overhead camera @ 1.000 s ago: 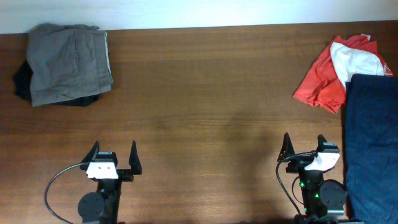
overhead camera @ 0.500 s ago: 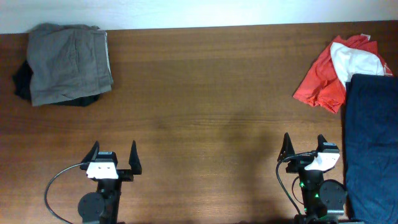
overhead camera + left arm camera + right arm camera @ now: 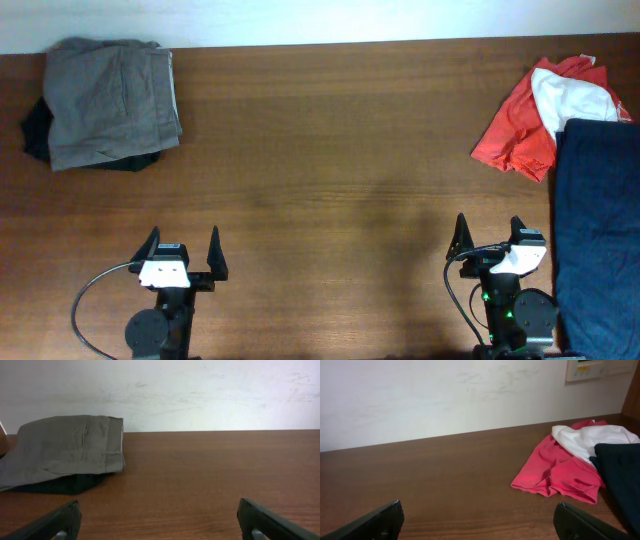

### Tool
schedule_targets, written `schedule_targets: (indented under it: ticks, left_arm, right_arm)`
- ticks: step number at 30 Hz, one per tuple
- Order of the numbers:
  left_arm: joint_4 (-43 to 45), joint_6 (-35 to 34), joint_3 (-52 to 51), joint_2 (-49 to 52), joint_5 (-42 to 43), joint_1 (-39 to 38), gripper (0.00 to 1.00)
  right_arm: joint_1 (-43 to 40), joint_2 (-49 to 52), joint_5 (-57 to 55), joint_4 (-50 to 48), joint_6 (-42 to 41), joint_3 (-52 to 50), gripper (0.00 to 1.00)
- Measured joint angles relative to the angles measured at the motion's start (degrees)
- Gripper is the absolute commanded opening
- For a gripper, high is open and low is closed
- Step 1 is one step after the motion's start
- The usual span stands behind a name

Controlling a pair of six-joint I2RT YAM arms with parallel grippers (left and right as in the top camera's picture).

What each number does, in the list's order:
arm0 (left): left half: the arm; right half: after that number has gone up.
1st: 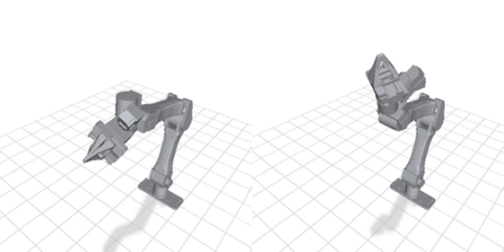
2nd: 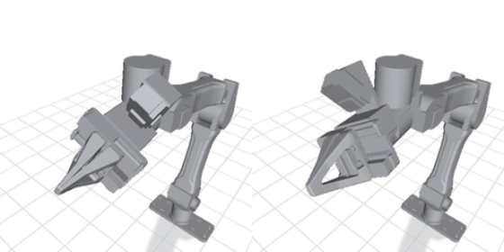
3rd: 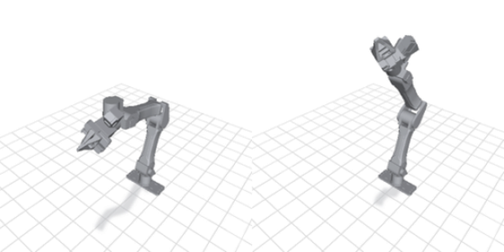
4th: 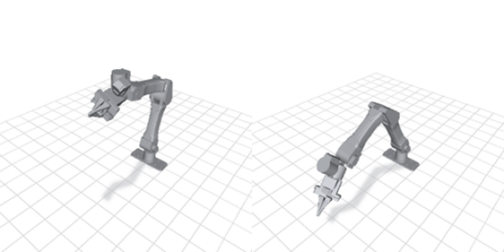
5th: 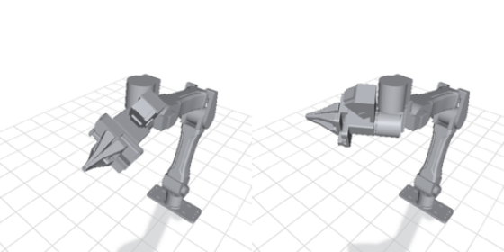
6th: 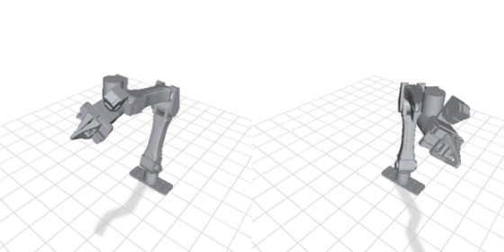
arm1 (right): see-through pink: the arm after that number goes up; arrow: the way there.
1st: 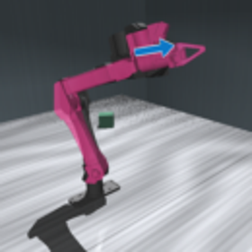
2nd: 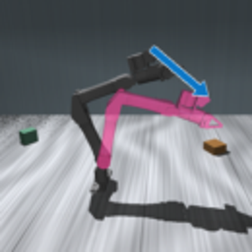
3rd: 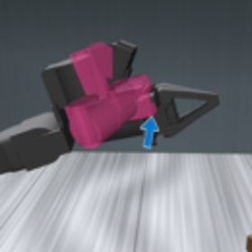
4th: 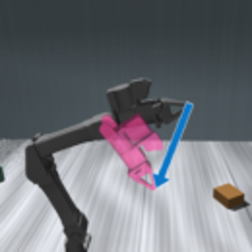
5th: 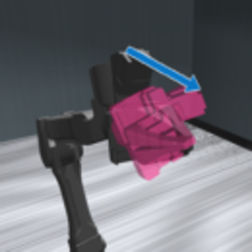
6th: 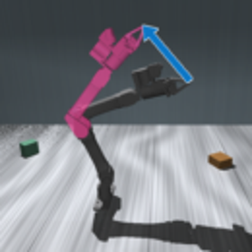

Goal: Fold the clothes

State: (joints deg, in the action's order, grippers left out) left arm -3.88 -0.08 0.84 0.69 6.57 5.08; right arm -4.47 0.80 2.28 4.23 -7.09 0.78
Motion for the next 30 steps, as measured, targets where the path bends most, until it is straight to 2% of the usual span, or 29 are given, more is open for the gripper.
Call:
schedule_targets:
  ticks: [12,13,14,16,18,21,23,26,28,30]
  left_arm:
    - [-0.02,0.0,0.0,0.0,0.0,0.0,0.99]
    - [-0.02,0.0,0.0,0.0,0.0,0.0,0.99]
    - [-0.02,0.0,0.0,0.0,0.0,0.0,0.99]
    - [-0.02,0.0,0.0,0.0,-0.02,0.0,0.99]
    - [-0.02,0.0,0.0,0.0,0.0,0.0,0.99]
    - [0.0,0.0,0.0,-0.02,0.0,0.0,0.99]
    - [-0.02,0.0,0.0,-0.02,-0.02,0.0,0.99]
    - [-0.07,0.0,0.0,-0.07,-0.02,0.0,0.99]
    - [0.11,0.0,0.02,0.13,-0.04,0.0,0.99]
    - [-0.13,0.0,0.0,0.0,-0.2,0.0,0.99]
  right_arm:
    - [0.0,0.0,-0.02,-0.02,0.04,0.0,0.99]
    - [-0.02,0.0,1.36,-2.29,-0.76,-0.2,0.99]
    - [-0.04,0.0,4.11,-3.63,-1.97,-0.2,0.99]
    - [-0.26,0.09,21.53,-2.1,-13.33,-0.2,0.99]
    - [-0.26,0.11,29.46,-3.52,-20.87,-0.2,0.99]
    - [-0.26,0.0,33.92,-19.52,-26.64,-0.15,0.99]
    - [-0.26,0.44,30.01,-17.57,-26.97,0.94,0.99]
    - [-0.26,9.66,23.39,-14.45,-22.84,10.01,0.99]
    - [-0.26,20.74,19.3,-8.39,-17.79,20.39,0.99]
    - [-0.26,38.51,8.33,1.84,-12.74,35.6,0.99]
